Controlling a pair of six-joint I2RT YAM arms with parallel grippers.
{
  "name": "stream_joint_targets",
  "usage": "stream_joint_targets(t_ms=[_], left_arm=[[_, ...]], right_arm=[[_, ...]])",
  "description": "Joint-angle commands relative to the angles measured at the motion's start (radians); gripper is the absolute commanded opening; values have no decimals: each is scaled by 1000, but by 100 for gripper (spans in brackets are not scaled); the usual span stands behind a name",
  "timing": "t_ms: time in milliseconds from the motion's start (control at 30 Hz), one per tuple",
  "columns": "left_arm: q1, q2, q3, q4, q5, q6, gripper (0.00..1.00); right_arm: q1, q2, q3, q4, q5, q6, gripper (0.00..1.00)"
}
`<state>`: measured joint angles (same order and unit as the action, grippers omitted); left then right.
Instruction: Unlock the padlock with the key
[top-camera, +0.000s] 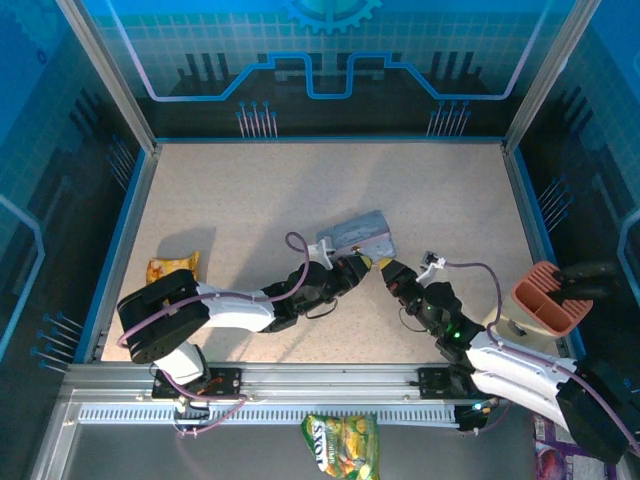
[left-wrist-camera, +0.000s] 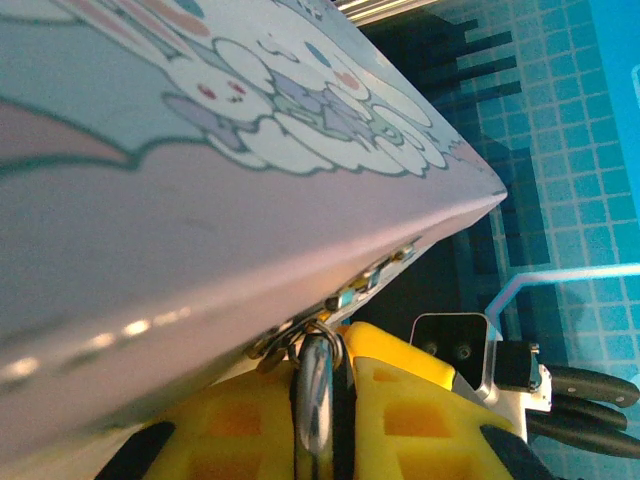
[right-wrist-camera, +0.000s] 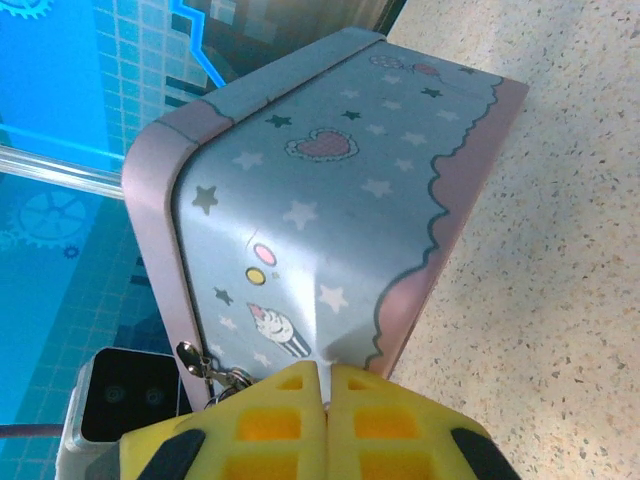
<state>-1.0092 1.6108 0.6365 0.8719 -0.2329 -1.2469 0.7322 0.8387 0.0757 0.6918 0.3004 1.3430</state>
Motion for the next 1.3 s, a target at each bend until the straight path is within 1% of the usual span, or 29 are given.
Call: stream_joint_targets(t_ms=[0, 167, 300, 400, 533, 633, 700, 767, 833, 867, 1000, 1167, 1267], left_arm=[[-37, -9, 61, 360, 67, -5, 0], [-37, -8, 66, 375, 71, -20, 0], [-38, -5, 70, 374, 84, -23, 0], [-40, -12, 63, 350, 84, -23, 0], [-40, -25, 56, 269, 74, -17, 0], [-39, -68, 47, 128, 49, 9, 0], [-32, -99, 35, 44, 35, 13, 0], [-16, -120, 23, -39, 35, 10, 0], [0, -139, 17, -117, 36, 2, 0], [7, -148, 13, -158, 35, 3, 0], [30, -189, 12, -307, 32, 27, 0], [69, -227, -3, -416, 60, 51, 0], [92, -242, -16, -464, 98, 54, 0]], right_arm=[[88, 26, -24, 11, -181, 6, 0], [113, 70, -25, 64, -160, 13, 0], [99, 72, -26, 85, -156, 13, 0], [68, 29, -18, 35, -180, 6, 0], [60, -29, 29, -70, -220, -40, 0], [26, -62, 47, -163, -271, -74, 22], [-22, -84, 55, -246, -336, -106, 31], [-79, -112, 62, -324, -409, -167, 37], [-114, -144, 81, -414, -452, -251, 38], [-126, -167, 96, -493, -467, -305, 39], [-131, -239, 149, -672, -456, -515, 39], [-125, -339, 151, -726, -440, -761, 37], [-92, -366, 173, -744, -421, -928, 36]])
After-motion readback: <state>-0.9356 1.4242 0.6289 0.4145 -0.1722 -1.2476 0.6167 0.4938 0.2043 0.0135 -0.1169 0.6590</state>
